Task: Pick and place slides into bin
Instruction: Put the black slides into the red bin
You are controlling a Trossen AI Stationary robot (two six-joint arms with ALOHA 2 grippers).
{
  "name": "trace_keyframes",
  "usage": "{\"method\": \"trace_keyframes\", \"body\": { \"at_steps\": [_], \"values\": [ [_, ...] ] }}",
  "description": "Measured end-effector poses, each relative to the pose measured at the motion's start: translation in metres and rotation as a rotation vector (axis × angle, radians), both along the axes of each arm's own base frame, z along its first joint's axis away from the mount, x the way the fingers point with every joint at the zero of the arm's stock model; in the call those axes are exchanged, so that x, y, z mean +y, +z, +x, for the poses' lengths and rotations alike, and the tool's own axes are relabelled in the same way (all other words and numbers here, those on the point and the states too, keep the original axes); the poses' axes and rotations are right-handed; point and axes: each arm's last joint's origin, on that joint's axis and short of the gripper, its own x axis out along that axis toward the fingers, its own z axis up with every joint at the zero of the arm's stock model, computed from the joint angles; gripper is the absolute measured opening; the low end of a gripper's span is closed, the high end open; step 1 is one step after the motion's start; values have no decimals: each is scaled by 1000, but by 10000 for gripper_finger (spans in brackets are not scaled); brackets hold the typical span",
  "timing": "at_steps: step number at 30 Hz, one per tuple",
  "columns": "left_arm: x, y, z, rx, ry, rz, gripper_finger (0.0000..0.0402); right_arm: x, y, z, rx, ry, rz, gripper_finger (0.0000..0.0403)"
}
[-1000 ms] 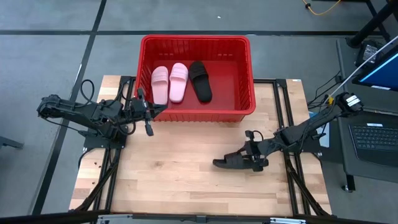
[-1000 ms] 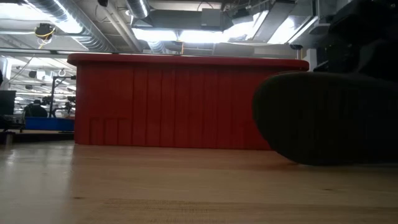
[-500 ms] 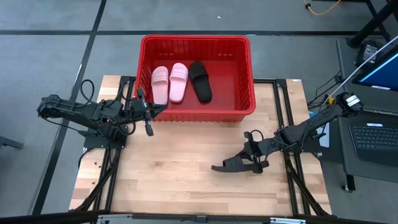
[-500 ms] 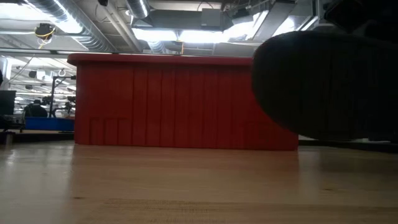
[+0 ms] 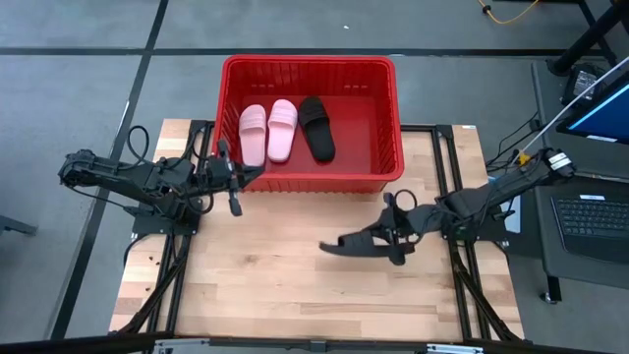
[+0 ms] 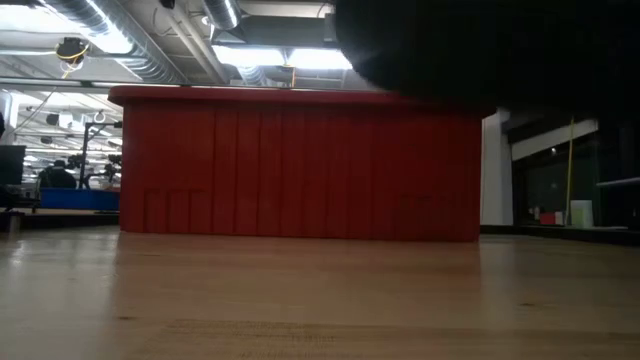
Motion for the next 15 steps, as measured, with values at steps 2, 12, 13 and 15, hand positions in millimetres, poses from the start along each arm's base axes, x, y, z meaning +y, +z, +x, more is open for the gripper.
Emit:
{"method": "trace_keyframes", "body": {
  "at_steps": [2,12,13,15],
  "values": [
    [0,0,0,2,-17,6,3,-2,19,5,-55,-35,-1,15],
    [-1,0,0,14,-47,41,2,-6,99,25,-134,-237,-173,15],
    [-1,0,0,14,-51,41,2,-6,103,29,-120,-262,-194,15],
    [-2,0,1,16,-72,48,3,-6,109,41,-86,-303,-229,15]
  ]
}}
